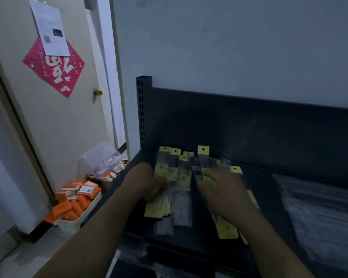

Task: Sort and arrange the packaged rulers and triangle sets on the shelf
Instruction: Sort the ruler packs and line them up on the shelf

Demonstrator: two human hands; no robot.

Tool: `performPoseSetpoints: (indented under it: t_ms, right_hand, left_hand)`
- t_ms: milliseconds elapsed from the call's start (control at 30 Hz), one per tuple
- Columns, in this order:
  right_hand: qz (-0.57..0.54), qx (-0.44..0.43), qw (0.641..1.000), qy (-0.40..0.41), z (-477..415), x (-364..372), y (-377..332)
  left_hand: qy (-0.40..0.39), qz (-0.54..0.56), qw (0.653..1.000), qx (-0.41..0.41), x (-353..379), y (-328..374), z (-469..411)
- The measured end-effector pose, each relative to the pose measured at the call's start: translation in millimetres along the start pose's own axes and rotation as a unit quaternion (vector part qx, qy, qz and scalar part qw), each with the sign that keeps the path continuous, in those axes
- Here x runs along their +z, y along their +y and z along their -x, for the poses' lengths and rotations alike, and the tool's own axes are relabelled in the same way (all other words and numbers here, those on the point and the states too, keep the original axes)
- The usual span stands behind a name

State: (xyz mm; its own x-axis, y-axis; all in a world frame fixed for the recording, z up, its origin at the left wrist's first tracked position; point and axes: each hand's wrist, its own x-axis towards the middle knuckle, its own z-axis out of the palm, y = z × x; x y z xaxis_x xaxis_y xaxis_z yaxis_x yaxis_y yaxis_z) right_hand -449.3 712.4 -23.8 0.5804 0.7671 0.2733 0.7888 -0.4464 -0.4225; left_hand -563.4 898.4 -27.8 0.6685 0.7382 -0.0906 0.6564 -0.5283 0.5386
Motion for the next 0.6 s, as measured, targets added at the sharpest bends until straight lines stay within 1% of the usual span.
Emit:
performPoseSetpoints:
  t_ms: [67,167,267,333,400,467,533,600]
  right_hand:
    - [-0.001,0.008,1.0,0.001,-5,10,-15]
    - [-0.023,0.034,0.999,-0.011,-13,22,-28]
    - [-0.025,0.057,0.998,-0.025,-23,29,-41]
    - [-0.018,0.073,0.997,-0.031,-32,36,-50]
    - [-0.004,0.075,0.996,-0.039,-38,48,-59]
    - [0.027,0.078,0.995,-0.064,-42,61,-64]
    - [0.058,0.09,0.99,-0.093,-42,70,-66]
    - [0.056,0.093,0.991,-0.075,-42,75,-63]
  left_hand:
    - [-0.02,0.016,1.0,0.003,-6,-9,-7]
    - [-0.026,0.078,0.997,0.009,-18,-26,-11]
    - [0.002,0.112,0.994,0.007,-24,-44,-13]
    - [0.013,0.127,0.992,0.016,-24,-52,-12]
    - [0.007,0.172,0.985,0.022,-23,-58,-10]
    - [-0.003,0.231,0.973,0.023,-22,-64,-7]
    - [-0.012,0.263,0.964,0.025,-23,-71,-5]
    - [-0.023,0.278,0.96,0.032,-24,-75,-3]
